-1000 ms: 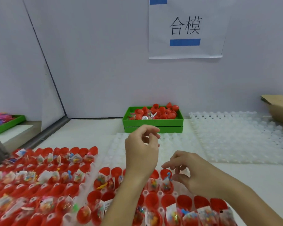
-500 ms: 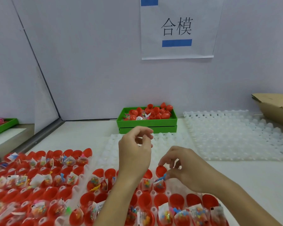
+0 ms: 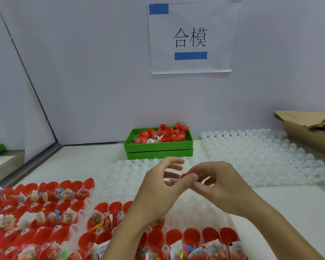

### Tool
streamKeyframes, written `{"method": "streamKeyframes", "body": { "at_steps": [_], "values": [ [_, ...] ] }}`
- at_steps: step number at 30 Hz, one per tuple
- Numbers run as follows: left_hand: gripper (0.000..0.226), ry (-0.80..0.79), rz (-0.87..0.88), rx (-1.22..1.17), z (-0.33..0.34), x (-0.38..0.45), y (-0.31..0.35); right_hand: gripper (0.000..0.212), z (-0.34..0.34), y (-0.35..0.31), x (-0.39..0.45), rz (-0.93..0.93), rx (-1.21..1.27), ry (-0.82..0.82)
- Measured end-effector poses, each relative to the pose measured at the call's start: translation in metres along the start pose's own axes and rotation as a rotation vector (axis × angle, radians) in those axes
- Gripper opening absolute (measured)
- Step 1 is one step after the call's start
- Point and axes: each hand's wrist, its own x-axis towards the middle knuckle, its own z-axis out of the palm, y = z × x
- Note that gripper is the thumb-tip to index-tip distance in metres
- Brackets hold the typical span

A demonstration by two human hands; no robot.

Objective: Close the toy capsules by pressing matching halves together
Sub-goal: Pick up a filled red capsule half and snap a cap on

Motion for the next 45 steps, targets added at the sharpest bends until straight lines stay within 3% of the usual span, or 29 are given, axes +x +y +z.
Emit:
{"method": "streamKeyframes", "body": {
  "at_steps": [3, 8, 13, 22, 25, 29, 33, 45],
  "values": [
    [0.055, -0.031, -0.013, 0.013, 0.001, -0.001, -0.002, 0.007, 0.000, -0.001, 0.001, 0.008, -0.015, 0.127],
    [0.024, 0.108, 0.043, 0.020, 0.006, 0.002, -0.002, 0.009, 0.002, 0.000, 0.001, 0.015, -0.041, 0.198],
    [0.031, 0.146, 0.051, -0.027, 0.008, 0.001, 0.000, 0.021, 0.003, -0.003, 0.002, 0.070, 0.222, 0.165],
    [0.024, 0.120, 0.043, -0.195, 0.005, 0.003, 0.001, 0.019, 0.000, -0.005, 0.004, 0.055, 0.255, 0.145],
    [0.020, 0.110, 0.047, -0.249, 0.004, 0.003, 0.002, 0.027, -0.001, -0.007, 0.003, 0.053, 0.263, 0.152],
    [0.023, 0.124, 0.046, -0.238, 0.006, 0.002, 0.003, 0.035, -0.003, -0.008, 0.002, 0.000, 0.127, 0.198],
    [0.028, 0.107, 0.044, -0.210, 0.008, 0.000, 0.003, 0.006, -0.005, -0.012, 0.000, -0.076, 0.029, 0.230],
    [0.033, 0.062, 0.047, -0.176, 0.013, 0.000, 0.004, 0.022, -0.010, -0.022, -0.001, -0.115, -0.111, 0.339]
  ]
}}
